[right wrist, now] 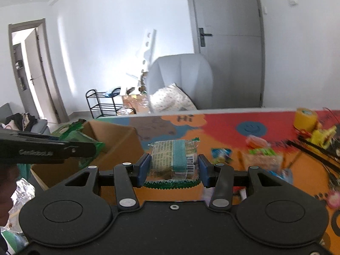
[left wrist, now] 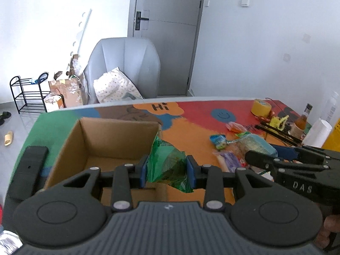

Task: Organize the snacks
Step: 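Carry both snacks to the cardboard box and open both grippers inside, then move both tools back over the snacks on the table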

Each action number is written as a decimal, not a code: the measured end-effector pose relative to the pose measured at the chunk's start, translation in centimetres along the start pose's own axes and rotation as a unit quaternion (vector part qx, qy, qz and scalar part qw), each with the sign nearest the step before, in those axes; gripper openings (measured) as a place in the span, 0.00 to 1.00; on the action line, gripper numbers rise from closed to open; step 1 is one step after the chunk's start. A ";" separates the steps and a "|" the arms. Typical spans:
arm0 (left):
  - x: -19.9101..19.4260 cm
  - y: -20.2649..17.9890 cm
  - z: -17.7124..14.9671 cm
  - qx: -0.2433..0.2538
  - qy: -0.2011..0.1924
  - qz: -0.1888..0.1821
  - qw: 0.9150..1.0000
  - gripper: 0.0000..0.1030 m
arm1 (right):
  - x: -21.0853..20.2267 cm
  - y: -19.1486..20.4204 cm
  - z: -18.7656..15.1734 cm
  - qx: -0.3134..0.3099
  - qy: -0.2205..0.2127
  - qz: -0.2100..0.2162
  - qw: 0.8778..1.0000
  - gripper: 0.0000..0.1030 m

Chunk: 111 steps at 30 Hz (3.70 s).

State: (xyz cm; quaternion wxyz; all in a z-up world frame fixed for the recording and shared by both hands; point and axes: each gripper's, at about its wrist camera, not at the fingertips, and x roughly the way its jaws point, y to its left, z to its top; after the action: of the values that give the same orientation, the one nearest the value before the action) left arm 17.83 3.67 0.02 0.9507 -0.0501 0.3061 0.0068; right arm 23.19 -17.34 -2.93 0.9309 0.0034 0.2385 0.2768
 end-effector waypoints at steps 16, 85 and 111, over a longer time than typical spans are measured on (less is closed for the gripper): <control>1.0 5.1 2.6 -0.022 0.003 0.036 0.999 0.34 | 3.4 4.9 3.2 -0.033 -0.015 0.054 0.998 0.44; -0.3 -0.9 -0.1 -0.053 0.026 0.029 0.998 0.99 | -3.4 -5.0 -0.5 0.079 0.003 -0.035 0.996 1.00; 4.6 -8.3 -1.5 -0.008 0.057 -0.049 0.997 0.98 | -3.6 -11.0 -4.6 0.115 0.044 -0.082 0.989 0.98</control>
State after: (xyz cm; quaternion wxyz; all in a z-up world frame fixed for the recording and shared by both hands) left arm 21.05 -4.81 -3.14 0.9304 -0.0729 0.3570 -0.0400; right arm 24.17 -29.13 -6.91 0.9326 0.0785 0.3085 0.1703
